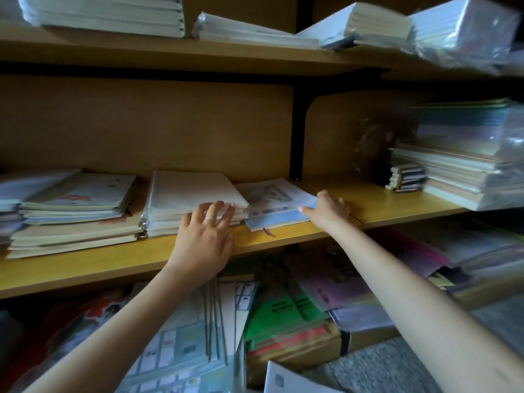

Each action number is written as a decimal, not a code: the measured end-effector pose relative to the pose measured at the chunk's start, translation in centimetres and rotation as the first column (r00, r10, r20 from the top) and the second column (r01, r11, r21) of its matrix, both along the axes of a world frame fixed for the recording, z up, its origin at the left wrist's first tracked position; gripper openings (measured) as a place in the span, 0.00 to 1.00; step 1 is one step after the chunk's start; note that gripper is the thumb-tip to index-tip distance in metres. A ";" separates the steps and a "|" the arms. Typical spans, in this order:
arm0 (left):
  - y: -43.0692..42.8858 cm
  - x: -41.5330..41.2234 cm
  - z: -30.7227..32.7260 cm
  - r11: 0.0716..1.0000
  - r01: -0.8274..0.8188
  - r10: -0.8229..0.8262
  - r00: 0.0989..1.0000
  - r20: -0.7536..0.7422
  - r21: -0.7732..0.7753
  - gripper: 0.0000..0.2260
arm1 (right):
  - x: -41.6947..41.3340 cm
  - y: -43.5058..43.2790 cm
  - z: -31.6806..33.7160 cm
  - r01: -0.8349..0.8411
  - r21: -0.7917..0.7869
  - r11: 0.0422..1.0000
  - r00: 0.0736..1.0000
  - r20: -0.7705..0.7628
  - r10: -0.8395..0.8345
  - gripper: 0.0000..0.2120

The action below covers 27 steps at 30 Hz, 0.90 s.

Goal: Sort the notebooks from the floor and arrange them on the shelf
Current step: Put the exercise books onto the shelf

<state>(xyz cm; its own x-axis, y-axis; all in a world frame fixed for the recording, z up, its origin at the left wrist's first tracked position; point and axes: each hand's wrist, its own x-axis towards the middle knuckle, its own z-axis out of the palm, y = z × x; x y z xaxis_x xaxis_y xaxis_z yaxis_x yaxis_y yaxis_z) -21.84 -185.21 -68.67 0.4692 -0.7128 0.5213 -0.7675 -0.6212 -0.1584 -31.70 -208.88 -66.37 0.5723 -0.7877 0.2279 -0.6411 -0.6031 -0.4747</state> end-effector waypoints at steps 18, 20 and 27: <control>3.3 -1.7 -1.4 0.981 0.188 -0.190 0.980 -0.055 -0.039 0.21 | -1.3 9.3 -5.4 -0.351 -0.485 0.801 0.912 0.016 0.410 0.20; 4.8 -2.9 -3.1 0.958 0.283 -0.284 0.959 0.000 -0.047 0.17 | -1.7 9.4 -5.9 -0.396 -0.488 0.778 0.887 0.017 0.462 0.21; 9.5 -8.9 -14.6 0.819 0.551 -0.514 0.828 -0.224 0.156 0.08 | -8.0 10.9 -16.2 -0.504 -0.624 0.597 0.725 0.069 0.685 0.18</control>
